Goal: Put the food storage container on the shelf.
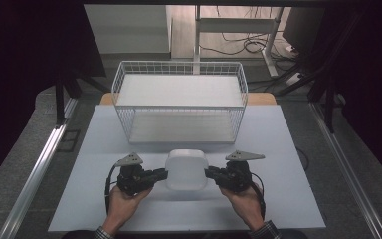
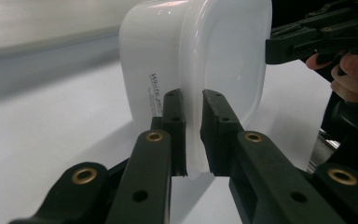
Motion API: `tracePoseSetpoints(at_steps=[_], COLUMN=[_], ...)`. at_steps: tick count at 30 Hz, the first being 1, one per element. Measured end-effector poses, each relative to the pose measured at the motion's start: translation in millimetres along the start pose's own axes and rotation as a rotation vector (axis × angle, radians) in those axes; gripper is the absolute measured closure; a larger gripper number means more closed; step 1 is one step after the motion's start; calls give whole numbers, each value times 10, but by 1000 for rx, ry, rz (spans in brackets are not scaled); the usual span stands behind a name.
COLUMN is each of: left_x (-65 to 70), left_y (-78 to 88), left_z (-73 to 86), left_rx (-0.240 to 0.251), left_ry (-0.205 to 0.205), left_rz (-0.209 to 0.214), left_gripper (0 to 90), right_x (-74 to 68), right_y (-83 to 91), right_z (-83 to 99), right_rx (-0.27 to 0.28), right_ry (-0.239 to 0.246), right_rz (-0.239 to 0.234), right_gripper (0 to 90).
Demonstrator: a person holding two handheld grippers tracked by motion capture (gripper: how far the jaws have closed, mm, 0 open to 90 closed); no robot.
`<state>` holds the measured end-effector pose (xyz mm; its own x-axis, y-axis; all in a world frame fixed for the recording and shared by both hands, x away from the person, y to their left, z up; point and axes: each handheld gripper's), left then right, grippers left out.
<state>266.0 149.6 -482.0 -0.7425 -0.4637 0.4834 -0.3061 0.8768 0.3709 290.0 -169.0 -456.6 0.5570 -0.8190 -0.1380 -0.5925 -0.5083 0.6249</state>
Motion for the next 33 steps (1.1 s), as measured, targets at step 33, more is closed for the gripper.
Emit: tracePoseSetpoints(at_steps=[33], left_x=[-8], left_y=[368], left_z=[-1009], left_rx=[104], left_ry=[-92], left_rz=[-33], left_gripper=[812], right_x=[-8], right_y=[219], right_z=[-1079], right_rx=[174], right_ry=[73], right_rz=[7], right_gripper=[782])
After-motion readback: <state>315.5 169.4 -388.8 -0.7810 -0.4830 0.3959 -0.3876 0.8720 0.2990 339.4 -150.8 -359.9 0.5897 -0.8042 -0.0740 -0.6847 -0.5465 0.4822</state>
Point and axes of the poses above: each handheld gripper's, and its own axes: y roughly backward along the jaws, z roughly out of its underside, x roughly to its right, and after that the axes turned 13 degrees about z, right-handed
